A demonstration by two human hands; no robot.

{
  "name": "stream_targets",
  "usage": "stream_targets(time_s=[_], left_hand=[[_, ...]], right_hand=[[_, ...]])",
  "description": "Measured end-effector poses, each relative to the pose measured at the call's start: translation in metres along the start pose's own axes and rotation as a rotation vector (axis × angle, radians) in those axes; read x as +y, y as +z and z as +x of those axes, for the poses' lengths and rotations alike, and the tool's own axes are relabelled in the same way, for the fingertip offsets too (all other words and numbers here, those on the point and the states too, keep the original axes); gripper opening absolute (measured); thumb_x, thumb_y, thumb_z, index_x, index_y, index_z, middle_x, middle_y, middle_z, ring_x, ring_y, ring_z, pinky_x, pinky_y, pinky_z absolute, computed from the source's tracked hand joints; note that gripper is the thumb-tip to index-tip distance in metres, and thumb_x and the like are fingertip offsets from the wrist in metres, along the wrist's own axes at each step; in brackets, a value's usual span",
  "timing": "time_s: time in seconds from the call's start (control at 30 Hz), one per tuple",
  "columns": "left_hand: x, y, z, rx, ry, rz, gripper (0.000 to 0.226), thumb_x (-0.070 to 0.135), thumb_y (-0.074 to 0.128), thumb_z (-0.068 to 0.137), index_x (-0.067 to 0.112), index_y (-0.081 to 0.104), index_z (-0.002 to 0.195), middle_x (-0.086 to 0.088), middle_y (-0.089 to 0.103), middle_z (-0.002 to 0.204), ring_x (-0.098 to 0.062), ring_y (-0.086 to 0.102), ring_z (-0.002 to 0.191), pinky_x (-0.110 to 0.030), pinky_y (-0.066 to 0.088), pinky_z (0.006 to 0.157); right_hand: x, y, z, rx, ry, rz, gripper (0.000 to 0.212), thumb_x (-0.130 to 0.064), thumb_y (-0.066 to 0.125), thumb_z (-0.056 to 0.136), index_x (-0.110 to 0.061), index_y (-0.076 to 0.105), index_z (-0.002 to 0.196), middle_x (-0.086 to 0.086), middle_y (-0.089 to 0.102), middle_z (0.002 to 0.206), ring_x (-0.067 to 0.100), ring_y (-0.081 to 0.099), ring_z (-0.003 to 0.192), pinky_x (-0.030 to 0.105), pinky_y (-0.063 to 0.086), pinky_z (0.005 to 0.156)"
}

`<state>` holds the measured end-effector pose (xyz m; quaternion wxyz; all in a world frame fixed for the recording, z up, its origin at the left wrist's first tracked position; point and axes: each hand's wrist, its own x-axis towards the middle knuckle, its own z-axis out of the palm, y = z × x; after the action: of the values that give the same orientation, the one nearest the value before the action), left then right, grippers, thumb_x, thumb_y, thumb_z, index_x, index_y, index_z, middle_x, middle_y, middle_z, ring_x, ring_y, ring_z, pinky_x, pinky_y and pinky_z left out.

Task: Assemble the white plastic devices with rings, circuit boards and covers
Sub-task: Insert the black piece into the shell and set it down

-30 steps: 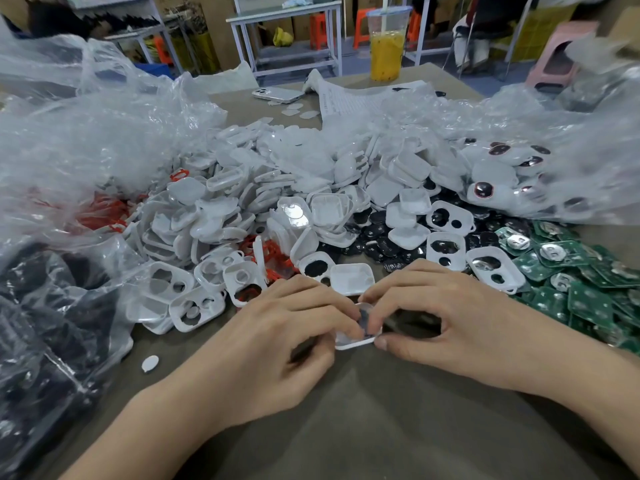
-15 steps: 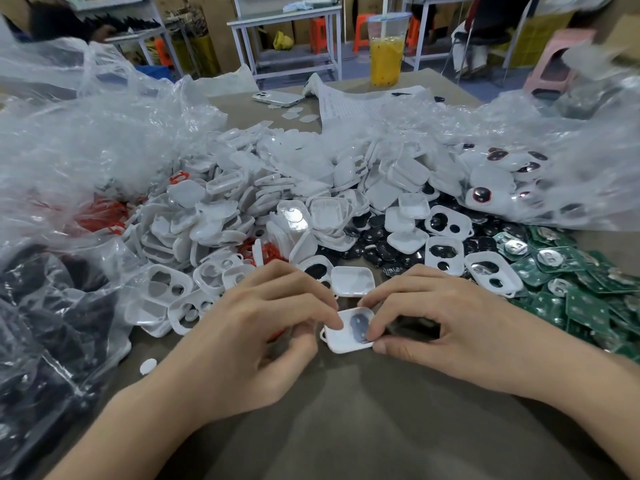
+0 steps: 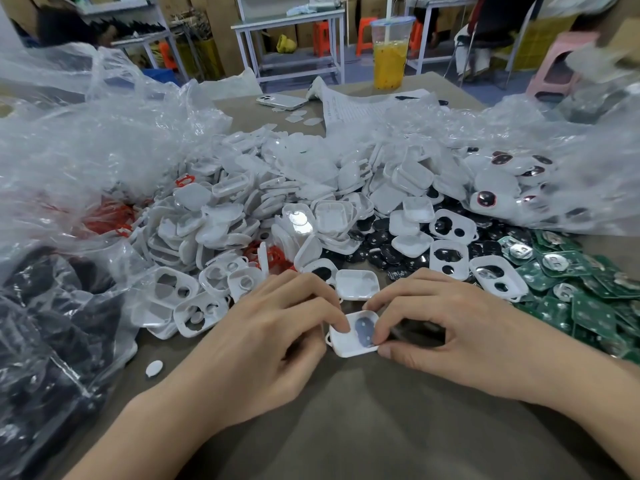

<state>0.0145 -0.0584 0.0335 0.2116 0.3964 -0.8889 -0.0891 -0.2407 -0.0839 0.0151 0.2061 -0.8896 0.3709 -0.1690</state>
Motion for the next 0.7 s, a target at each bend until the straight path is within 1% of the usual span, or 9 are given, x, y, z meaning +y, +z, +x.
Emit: stream_targets(time_s=[0.07, 0.1, 0.2, 0.23, 0.37, 0.57, 0.7], left_hand=[[-0.0013, 0.0004, 0.0001, 0.011, -0.005, 0.012, 0.026, 0.013, 0.047, 0.094, 0.024, 0.071, 0.097, 0.014, 0.060, 0.106, -0.005, 0.053, 0.096, -0.019, 0.041, 0.084], [-0.0020, 0.0008, 0.0000, 0.005, -0.003, 0.023, 0.027, 0.014, 0.047, 0.094, 0.025, 0.071, 0.097, 0.014, 0.059, 0.106, -0.005, 0.054, 0.097, -0.020, 0.042, 0.085], [-0.0033, 0.0023, -0.0001, -0.033, 0.000, 0.079, 0.027, 0.015, 0.047, 0.093, 0.029, 0.071, 0.094, 0.015, 0.059, 0.107, -0.008, 0.054, 0.101, -0.028, 0.045, 0.084], [-0.0036, 0.0026, 0.0001, -0.041, -0.003, 0.088, 0.027, 0.016, 0.048, 0.093, 0.030, 0.070, 0.094, 0.016, 0.059, 0.107, -0.008, 0.054, 0.101, -0.029, 0.045, 0.084], [-0.0053, 0.0027, -0.0002, -0.045, -0.010, 0.101, 0.027, 0.016, 0.049, 0.093, 0.032, 0.070, 0.094, 0.016, 0.058, 0.108, -0.008, 0.053, 0.102, -0.026, 0.043, 0.085], [-0.0049, 0.0033, 0.0000, -0.033, -0.003, 0.104, 0.026, 0.016, 0.049, 0.093, 0.032, 0.069, 0.093, 0.016, 0.059, 0.107, -0.007, 0.052, 0.100, -0.027, 0.043, 0.085], [-0.0036, 0.0040, 0.0010, -0.005, 0.013, 0.113, 0.030, 0.015, 0.047, 0.095, 0.031, 0.072, 0.097, 0.015, 0.061, 0.107, -0.008, 0.054, 0.098, -0.025, 0.041, 0.086]], right_hand=[[-0.0004, 0.0000, 0.0003, -0.005, 0.002, -0.001, 0.016, -0.059, 0.056, 0.088, -0.049, 0.062, 0.098, -0.037, 0.051, 0.123, -0.003, 0.043, 0.126, 0.011, 0.035, 0.098], [-0.0006, 0.0001, 0.0004, -0.005, 0.001, -0.001, 0.016, -0.059, 0.055, 0.088, -0.048, 0.062, 0.098, -0.037, 0.052, 0.123, -0.002, 0.044, 0.126, 0.011, 0.034, 0.098], [-0.0012, 0.0000, 0.0008, 0.002, 0.000, -0.007, 0.016, -0.059, 0.054, 0.088, -0.048, 0.062, 0.097, -0.035, 0.053, 0.121, -0.001, 0.045, 0.125, 0.010, 0.033, 0.098], [-0.0014, 0.0000, 0.0008, 0.002, 0.000, -0.007, 0.017, -0.059, 0.054, 0.088, -0.049, 0.062, 0.097, -0.035, 0.053, 0.121, 0.000, 0.045, 0.124, 0.011, 0.033, 0.097], [-0.0023, 0.0000, 0.0008, -0.001, -0.006, 0.001, 0.017, -0.064, 0.052, 0.088, -0.053, 0.059, 0.099, -0.036, 0.052, 0.121, 0.000, 0.046, 0.123, 0.015, 0.039, 0.097], [-0.0031, 0.0001, 0.0015, 0.001, -0.010, -0.015, 0.023, -0.067, 0.050, 0.089, -0.055, 0.059, 0.105, -0.036, 0.051, 0.120, -0.001, 0.047, 0.122, 0.017, 0.041, 0.095], [-0.0034, -0.0001, 0.0019, 0.001, -0.010, -0.026, 0.024, -0.067, 0.049, 0.088, -0.054, 0.060, 0.105, -0.036, 0.051, 0.120, -0.002, 0.045, 0.123, 0.012, 0.038, 0.096]])
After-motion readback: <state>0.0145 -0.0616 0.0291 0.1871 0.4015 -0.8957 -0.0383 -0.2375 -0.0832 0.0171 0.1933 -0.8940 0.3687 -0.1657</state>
